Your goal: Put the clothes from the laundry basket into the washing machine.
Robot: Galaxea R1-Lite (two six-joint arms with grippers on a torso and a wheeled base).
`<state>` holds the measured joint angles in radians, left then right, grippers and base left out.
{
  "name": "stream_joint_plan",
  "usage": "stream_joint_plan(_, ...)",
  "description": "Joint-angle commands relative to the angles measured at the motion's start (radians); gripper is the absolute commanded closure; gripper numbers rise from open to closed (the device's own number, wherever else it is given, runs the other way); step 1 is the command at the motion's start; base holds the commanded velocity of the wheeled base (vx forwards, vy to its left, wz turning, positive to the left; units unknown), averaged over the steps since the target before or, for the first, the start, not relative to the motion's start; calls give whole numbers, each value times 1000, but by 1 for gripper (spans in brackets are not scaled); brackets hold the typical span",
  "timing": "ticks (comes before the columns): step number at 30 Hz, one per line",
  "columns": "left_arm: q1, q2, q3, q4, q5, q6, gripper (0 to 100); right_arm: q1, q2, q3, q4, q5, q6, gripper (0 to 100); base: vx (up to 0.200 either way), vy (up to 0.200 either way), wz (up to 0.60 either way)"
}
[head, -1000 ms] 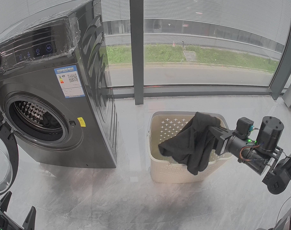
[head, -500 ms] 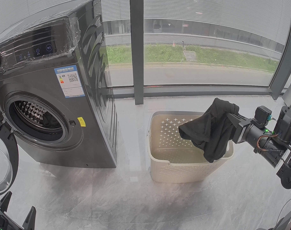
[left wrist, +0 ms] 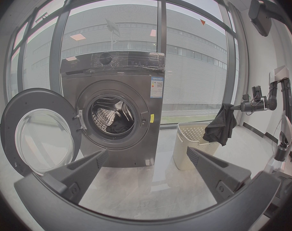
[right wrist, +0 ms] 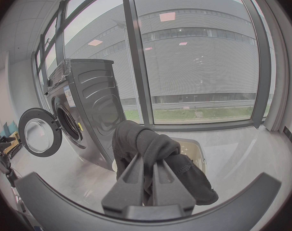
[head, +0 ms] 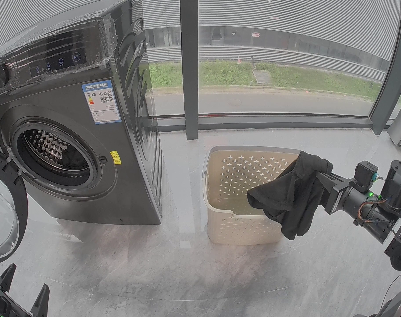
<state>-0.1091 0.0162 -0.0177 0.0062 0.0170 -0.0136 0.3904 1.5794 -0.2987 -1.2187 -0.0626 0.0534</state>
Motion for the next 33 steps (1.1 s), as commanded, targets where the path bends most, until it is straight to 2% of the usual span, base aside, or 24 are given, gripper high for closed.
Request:
stream_joint_plan(1, -1, -16, 15, 0, 0, -2, 0, 7, -76, 18, 21, 4, -3, 100, 0, 200, 0)
stream_joint_plan(9, -1, -16, 15, 0, 0, -2, 0, -5, -99, 32, 21, 32, 6, 100, 0, 200, 0)
stream_joint_plan(22, -1, -16, 13, 3, -2, -2, 0, 7, -119, 16, 18, 30, 6, 100, 0, 200, 0)
stream_joint_plan(29, -1, -16, 13, 3, -2, -3, 0, 64, -127, 20, 16, 21, 6, 100, 0, 200, 0)
stream_joint_plan(33, -1, -16, 13, 3, -2, -3, 0, 67, -145, 30, 19, 29, 3, 100, 0, 0, 0)
